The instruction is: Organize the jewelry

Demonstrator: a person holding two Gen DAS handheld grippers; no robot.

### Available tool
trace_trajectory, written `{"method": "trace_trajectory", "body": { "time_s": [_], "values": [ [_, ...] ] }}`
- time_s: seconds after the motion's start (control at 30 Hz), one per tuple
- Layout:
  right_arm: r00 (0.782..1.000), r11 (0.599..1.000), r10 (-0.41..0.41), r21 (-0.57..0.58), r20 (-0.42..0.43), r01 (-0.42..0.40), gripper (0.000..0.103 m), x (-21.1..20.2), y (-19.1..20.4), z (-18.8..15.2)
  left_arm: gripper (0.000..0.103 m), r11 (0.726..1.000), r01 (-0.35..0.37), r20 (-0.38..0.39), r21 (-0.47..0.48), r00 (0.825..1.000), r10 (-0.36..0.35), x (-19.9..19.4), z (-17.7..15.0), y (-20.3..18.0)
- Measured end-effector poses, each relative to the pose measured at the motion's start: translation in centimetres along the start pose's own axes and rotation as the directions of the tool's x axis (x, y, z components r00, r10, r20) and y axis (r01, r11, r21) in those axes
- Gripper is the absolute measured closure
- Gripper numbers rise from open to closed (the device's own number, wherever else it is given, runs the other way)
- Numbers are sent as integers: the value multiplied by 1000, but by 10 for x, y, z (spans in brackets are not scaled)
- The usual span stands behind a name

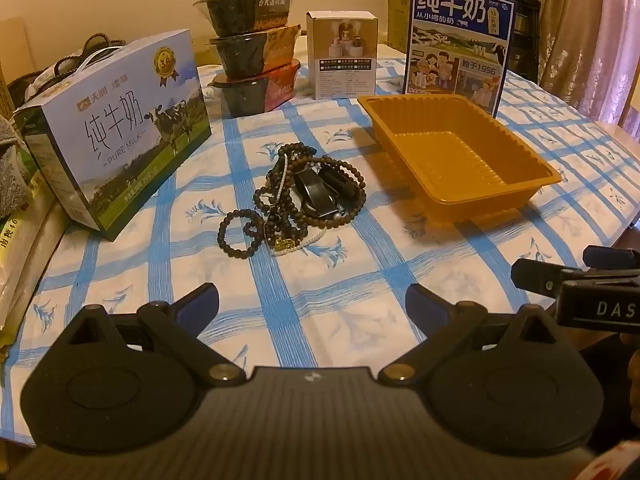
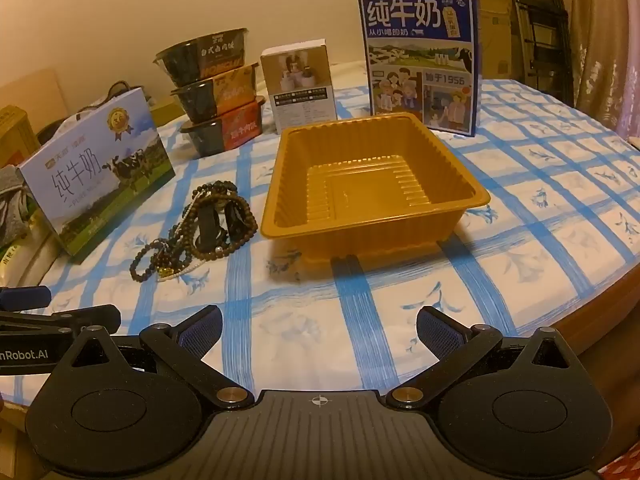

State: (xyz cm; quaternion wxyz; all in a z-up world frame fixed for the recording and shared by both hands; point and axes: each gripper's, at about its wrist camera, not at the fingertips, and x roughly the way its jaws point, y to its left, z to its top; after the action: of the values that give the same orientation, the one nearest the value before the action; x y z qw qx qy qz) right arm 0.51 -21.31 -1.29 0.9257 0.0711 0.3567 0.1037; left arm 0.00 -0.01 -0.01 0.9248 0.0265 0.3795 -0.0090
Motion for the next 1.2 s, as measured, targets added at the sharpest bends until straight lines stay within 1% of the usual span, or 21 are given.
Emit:
{"method": "trace_trajectory", "body": {
  "time_s": [1.2],
  "values": [
    [1000, 1000, -3, -3, 0, 3, 0, 0, 1, 1, 4, 1000, 4, -3, -5, 1000, -4, 0, 0, 0]
  ]
}}
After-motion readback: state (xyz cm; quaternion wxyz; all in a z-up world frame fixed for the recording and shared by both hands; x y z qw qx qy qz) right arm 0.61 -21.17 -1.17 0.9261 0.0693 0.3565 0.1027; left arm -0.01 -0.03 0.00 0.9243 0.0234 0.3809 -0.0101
